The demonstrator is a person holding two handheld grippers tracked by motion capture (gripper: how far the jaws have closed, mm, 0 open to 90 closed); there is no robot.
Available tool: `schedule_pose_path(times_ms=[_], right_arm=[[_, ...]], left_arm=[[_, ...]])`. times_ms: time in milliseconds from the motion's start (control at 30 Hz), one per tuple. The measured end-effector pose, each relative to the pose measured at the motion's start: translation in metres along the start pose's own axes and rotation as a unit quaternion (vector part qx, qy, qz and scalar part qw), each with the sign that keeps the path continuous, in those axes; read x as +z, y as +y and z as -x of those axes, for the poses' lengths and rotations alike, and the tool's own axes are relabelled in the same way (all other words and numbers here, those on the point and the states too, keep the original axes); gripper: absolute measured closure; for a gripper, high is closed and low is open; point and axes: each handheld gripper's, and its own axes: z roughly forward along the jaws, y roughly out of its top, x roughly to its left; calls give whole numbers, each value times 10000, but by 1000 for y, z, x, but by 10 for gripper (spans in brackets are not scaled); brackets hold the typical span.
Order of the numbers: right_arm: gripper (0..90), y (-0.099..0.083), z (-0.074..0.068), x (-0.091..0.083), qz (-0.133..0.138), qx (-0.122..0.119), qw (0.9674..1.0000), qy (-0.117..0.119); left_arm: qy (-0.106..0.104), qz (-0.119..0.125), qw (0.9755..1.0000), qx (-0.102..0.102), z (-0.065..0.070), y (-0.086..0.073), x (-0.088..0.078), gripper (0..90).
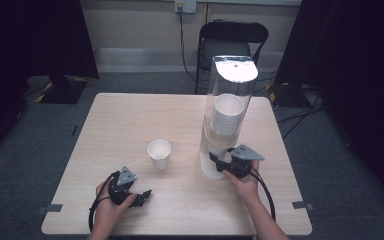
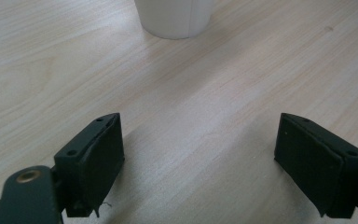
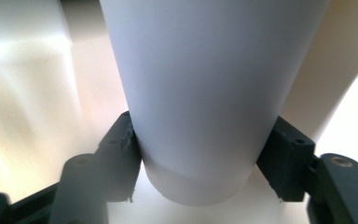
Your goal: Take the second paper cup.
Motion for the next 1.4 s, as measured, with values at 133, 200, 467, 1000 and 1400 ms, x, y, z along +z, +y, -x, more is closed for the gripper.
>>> schedule_pose_path(times_ms=[133, 200, 467, 1000, 1400], right_arm=[[369, -1, 2, -9, 404, 105, 9991, 98], [367, 0, 2, -10, 282, 50, 9995, 149], [361, -15, 7, -28, -549, -467, 9972, 186], [349, -32, 30, -59, -811, -662, 9945, 8], [342, -25, 8, -85, -285, -1104, 9925, 447]], left_arm=[[-23, 16, 10000, -47, 0, 0, 0, 154], [-17, 21, 10000, -46, 0, 0, 0, 154], [-89, 22, 9999, -109, -2, 0, -2, 159], [-380, 269, 9989, -48, 12, 12, -8, 165], [-1870, 720, 9770, -724, 42, 64, -12, 236]])
